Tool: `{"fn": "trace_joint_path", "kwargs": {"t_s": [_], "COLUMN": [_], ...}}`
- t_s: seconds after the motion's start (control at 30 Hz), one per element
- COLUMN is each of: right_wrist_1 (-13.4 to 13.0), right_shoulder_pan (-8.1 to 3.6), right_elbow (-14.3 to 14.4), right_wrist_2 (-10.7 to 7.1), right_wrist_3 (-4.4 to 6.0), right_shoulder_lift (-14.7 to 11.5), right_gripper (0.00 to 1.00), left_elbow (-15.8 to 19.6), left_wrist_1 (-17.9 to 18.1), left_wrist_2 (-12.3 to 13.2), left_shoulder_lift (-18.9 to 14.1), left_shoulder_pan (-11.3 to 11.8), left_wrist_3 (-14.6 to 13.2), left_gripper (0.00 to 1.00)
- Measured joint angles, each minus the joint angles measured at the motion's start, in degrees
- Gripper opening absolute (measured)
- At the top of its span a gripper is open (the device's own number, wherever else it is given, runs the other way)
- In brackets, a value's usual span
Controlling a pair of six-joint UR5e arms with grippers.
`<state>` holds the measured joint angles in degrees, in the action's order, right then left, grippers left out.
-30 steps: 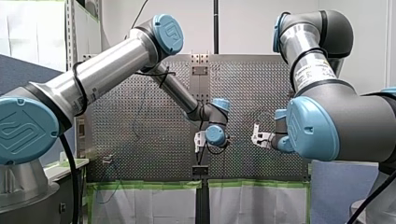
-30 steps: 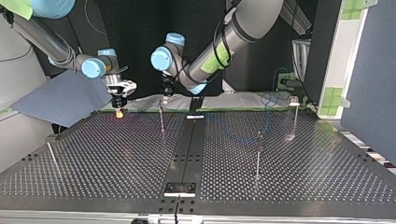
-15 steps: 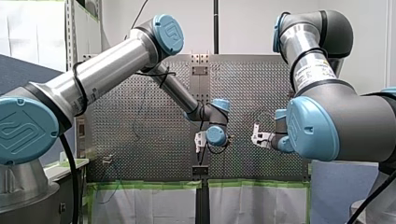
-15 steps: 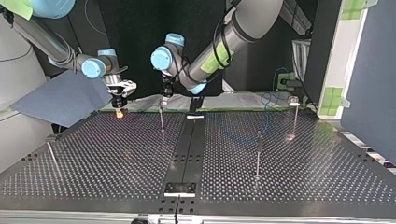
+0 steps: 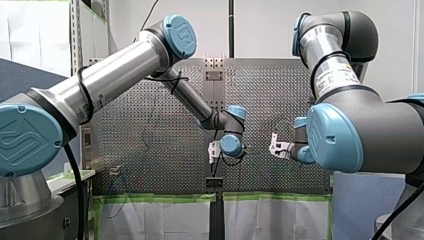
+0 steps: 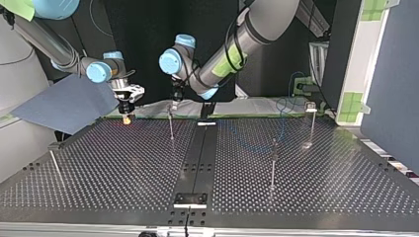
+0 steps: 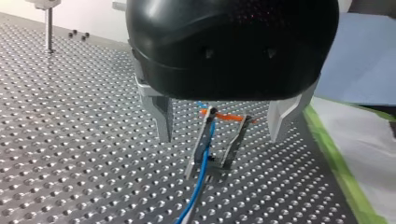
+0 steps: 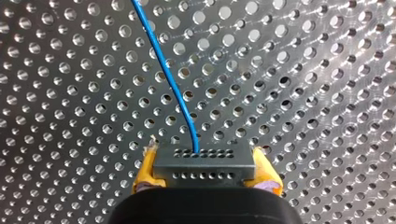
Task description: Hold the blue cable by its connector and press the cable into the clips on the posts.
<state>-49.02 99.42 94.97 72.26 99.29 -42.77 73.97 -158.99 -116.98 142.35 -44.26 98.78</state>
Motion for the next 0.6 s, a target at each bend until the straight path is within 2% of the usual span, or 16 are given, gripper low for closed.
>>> {"fn": "trace_joint_path", "kwargs": {"t_s": [0.27, 0.6], "right_wrist_1": [0.1, -0.1], "right_shoulder_pan": [-0.11, -0.22], "right_elbow": [0.0, 0.0], "right_wrist_2": [0.00, 0.00], "right_wrist_3": [-0.16, -0.29], "right_shoulder_lift": [0.0, 0.0], "right_gripper": [0.00, 0.00], "left_elbow": [0.0, 0.0], "left_wrist_1": [-2.5, -2.9], "left_wrist_2": [-0.2, -0.3], "left_shoulder_lift": [-0.4, -1.3], "left_shoulder_pan": [-1.1, -2.5], "left_wrist_3": [-1.2, -1.2], "left_gripper": [1.00, 1.00]}}
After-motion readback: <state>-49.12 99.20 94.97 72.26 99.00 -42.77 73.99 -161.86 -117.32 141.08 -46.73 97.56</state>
